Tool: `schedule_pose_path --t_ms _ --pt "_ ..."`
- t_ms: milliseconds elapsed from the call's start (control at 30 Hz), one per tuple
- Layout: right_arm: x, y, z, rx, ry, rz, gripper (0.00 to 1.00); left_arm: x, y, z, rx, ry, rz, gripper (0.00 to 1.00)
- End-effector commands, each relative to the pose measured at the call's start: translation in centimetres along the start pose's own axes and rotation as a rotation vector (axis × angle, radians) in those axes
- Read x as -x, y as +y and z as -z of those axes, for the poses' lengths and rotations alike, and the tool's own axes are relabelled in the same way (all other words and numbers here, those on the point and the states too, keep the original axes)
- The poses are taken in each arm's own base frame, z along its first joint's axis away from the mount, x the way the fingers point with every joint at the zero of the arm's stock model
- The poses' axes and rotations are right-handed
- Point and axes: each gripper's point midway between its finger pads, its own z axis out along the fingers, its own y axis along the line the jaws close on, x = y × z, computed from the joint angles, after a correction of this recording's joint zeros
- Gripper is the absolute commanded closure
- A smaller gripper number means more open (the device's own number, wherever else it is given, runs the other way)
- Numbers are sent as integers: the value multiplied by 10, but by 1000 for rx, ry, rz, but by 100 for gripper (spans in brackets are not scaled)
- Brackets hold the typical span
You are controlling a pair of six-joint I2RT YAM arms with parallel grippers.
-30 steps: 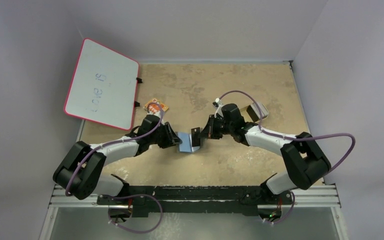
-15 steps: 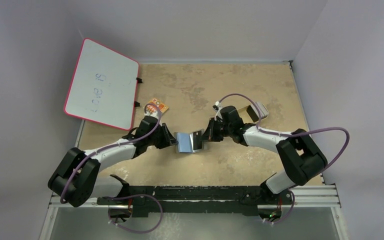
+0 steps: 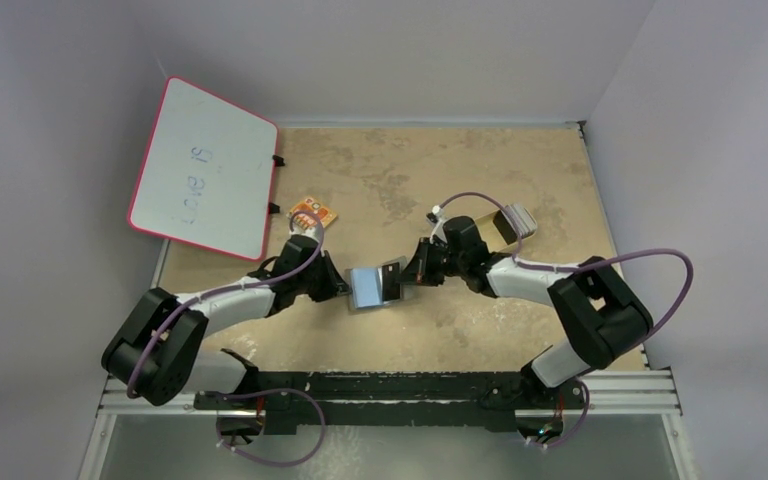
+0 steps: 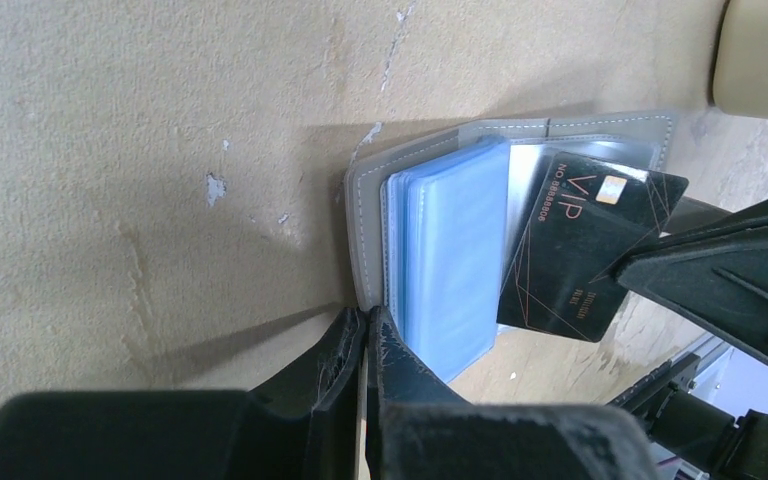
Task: Put the credit cards into the card holder
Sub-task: Insert the credit card into the card holder.
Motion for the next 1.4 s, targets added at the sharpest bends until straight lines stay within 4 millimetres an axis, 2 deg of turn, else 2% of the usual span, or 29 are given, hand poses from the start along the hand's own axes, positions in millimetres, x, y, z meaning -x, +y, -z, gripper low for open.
schedule_pose_path --t_ms 0,633,1367 --pt "3 14 -3 78 -6 -12 100 1 7 -3 16 -16 -38 100" --pt "0 9 -17 92 20 -33 100 0 8 -5 15 -11 -37 100" --pt "-13 -17 -25 -19 86 -46 100 3 3 -5 5 -15 -33 100"
